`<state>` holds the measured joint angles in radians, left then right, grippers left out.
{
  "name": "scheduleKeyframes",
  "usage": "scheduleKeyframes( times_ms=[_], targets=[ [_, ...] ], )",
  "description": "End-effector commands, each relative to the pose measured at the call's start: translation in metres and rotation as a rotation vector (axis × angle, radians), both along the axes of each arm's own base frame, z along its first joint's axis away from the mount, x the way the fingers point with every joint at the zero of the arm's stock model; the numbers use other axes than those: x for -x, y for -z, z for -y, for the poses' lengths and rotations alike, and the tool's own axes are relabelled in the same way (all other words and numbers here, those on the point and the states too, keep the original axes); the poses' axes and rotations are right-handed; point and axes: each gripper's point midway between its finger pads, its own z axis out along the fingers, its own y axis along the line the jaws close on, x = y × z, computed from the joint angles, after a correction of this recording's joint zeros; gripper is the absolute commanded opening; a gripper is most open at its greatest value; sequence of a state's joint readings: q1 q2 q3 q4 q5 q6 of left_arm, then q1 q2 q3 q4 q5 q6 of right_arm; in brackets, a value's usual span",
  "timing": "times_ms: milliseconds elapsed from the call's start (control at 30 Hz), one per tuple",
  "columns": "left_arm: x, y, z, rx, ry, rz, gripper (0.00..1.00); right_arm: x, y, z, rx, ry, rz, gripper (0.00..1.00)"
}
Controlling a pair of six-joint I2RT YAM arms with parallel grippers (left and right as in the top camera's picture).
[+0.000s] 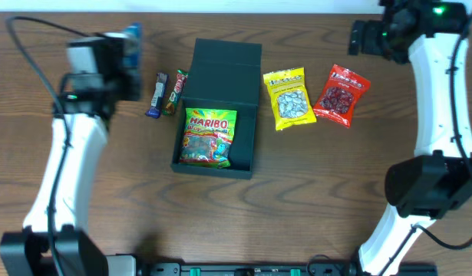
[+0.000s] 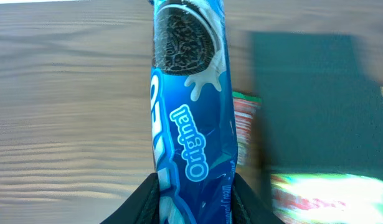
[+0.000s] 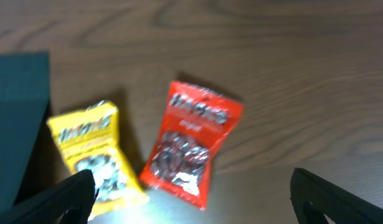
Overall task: Pack container
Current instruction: 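Carry the Oreo pack into the box's right side with left gripper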
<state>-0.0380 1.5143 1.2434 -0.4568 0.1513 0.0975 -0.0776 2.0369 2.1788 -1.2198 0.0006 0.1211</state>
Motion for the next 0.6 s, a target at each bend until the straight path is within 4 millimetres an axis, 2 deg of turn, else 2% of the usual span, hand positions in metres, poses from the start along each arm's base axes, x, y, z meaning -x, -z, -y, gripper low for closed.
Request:
scheduleKeyframes(
  times_ms=[0,33,100,200,367,567],
  targets=[
    [0.019,0.014,0.065,0.109,0.031,-0.098,0.24,-0.003,-0.016,0.019,0.002,0.061,0.055,0.99],
    [0.027,0.018,0.089,0.130,0.055,-0.125,0.23,-0.005,-0.017,0.024,0.003,0.070,0.067,0.99],
    [0.038,0.024,0.122,0.149,0.076,-0.156,0.23,-0.008,-0.019,0.028,0.005,0.077,0.083,0.99],
    [0.053,0.040,0.149,0.133,0.035,-0.207,0.27,-0.011,-0.022,0.029,0.007,0.078,0.103,0.99],
    [0.087,0.071,0.179,0.141,0.005,-0.359,0.26,-0.012,-0.023,0.030,0.010,0.075,0.106,0.99],
    [0.103,0.084,0.203,0.112,0.068,-0.391,0.28,-0.014,-0.024,0.030,0.021,0.059,0.114,0.99]
  ],
)
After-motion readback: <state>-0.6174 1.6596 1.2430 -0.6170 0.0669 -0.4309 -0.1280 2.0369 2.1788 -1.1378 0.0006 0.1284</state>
